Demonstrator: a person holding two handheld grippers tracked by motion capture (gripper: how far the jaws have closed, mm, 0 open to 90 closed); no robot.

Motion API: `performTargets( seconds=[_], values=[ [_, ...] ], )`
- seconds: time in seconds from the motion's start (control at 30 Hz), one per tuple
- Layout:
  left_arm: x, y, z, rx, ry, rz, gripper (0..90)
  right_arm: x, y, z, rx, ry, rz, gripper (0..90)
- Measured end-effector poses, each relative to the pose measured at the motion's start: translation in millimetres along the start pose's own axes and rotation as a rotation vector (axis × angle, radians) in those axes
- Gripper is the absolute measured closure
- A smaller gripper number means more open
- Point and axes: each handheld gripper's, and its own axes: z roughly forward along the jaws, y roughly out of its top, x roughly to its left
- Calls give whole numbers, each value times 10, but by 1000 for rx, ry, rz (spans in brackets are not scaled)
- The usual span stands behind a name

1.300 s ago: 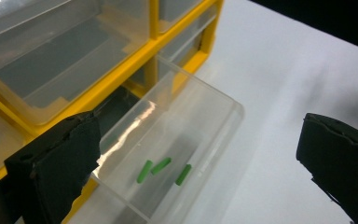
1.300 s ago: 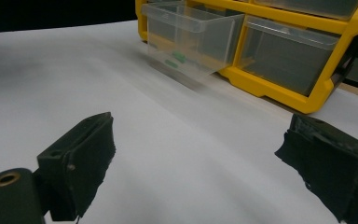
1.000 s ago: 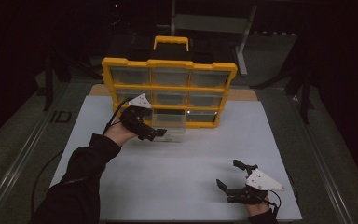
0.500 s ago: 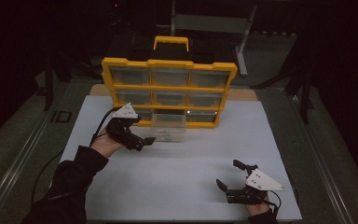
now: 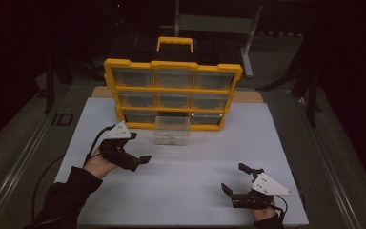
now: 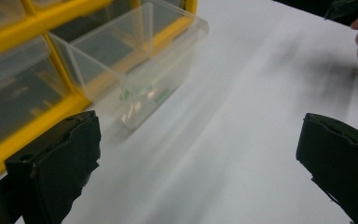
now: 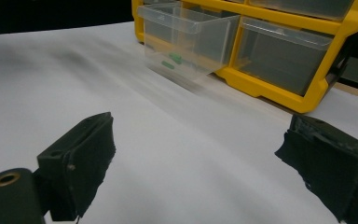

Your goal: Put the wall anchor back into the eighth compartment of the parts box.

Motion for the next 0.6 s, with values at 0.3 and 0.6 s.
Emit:
performTargets(
  seconds=[0.3, 0.6],
  values=[
    [-120, -309, -83, -6, 8, -12, 0, 4, 0, 6, 3, 2, -3, 84],
    [-250, -622, -141, -29, 9, -45, 0, 2, -6, 15, 9, 4, -4, 84]
  ],
)
